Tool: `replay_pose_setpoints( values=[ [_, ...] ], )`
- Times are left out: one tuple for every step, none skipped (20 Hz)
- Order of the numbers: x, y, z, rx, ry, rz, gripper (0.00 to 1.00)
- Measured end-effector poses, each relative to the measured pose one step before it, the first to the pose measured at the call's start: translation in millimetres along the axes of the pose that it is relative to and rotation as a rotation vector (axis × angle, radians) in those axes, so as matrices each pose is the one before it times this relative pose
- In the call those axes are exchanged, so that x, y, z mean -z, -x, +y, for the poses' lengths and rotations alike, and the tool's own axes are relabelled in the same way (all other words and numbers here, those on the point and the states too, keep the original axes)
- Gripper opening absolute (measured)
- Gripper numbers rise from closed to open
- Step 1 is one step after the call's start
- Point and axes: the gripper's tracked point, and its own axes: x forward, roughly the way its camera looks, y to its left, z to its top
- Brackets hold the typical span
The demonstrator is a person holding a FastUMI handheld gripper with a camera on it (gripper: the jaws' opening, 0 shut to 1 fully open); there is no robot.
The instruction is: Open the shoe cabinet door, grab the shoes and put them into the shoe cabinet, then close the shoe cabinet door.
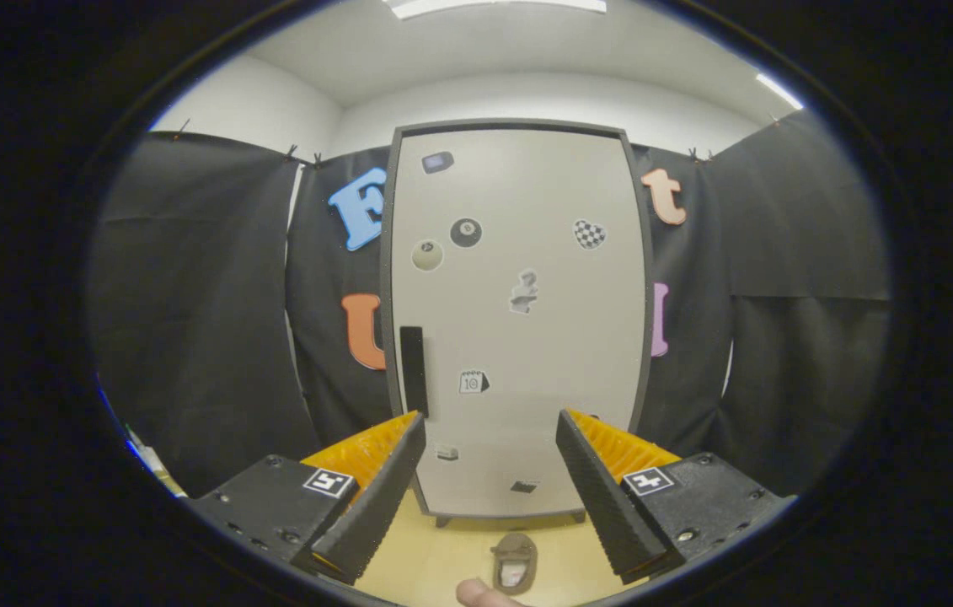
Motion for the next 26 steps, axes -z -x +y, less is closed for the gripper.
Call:
replay_pose_setpoints(
  values=[
    [-7.39,-10.87,4.61,-0.00218,0.00363,-0.02152,1.0],
    [-4.68,-13.16,7.0,-0.0101,0.00928,-0.00443,1.0],
    [-0.21,-14.89,7.17,-0.01415,0.00758,0.00373,1.0],
    [0.15,-15.66,5.03,-0.00754,0.00113,0.01444,1.0],
    [4.13,-15.39,3.44,-0.00667,-0.00754,0.02498,1.0],
    [5.09,-12.4,4.55,-0.0081,-0.01455,0.03468,1.0],
    [4.38,-13.35,7.65,-0.02019,-0.02435,0.03009,1.0],
    [4.85,-11.25,8.84,-0.03336,-0.02407,0.02536,1.0],
    [2.06,-11.19,6.2,-0.02559,-0.02512,0.01038,1.0],
    [2.59,-8.53,7.47,-0.03234,-0.00993,0.00902,1.0],
    [3.19,-5.15,4.03,-0.01864,-0.00287,0.00358,1.0],
    [0.82,-7.02,3.5,-0.01147,-0.00024,-0.00039,1.0],
    [1.83,-6.61,2.93,-0.0052,0.00416,0.00168,1.0],
    [1.74,-7.58,0.72,0.00448,0.00806,0.00855,1.0],
    [0.55,-6.46,1.76,-0.00251,0.00528,-0.002,1.0],
    [-1.06,-7.73,-1.33,0.01599,0.00448,-0.00361,0.99],
    [-2.01,-7.09,-1.29,0.01204,0.0027,-0.01318,0.98],
    [-1.34,-6.81,1.62,0.00239,0.00846,-0.0084,0.94],
    [1.45,-6.59,1.12,0.00495,0.01209,-0.00162,0.89],
    [0.64,-6.77,-1.07,0.01408,0.01459,-0.00015,0.78],
    [2.01,-6.2,-1.61,0.02074,0.01065,0.00435,0.72],
    [3.11,-6.6,-3.29,0.0283,0.00512,0.01141,0.62],
    [4.38,-5.02,-1.3,0.01506,-0.0094,0.01083,0.53],
    [1.18,-4.84,-0.26,0.00658,-0.01284,0.00391,0.42],
    [-0.83,-2.03,-1.87,0.01138,-0.0125,-0.00977,0.41],
    [-2.3,-0.04,0.15,-0.00377,-0.01416,-0.00547,0.4]
  ],
)
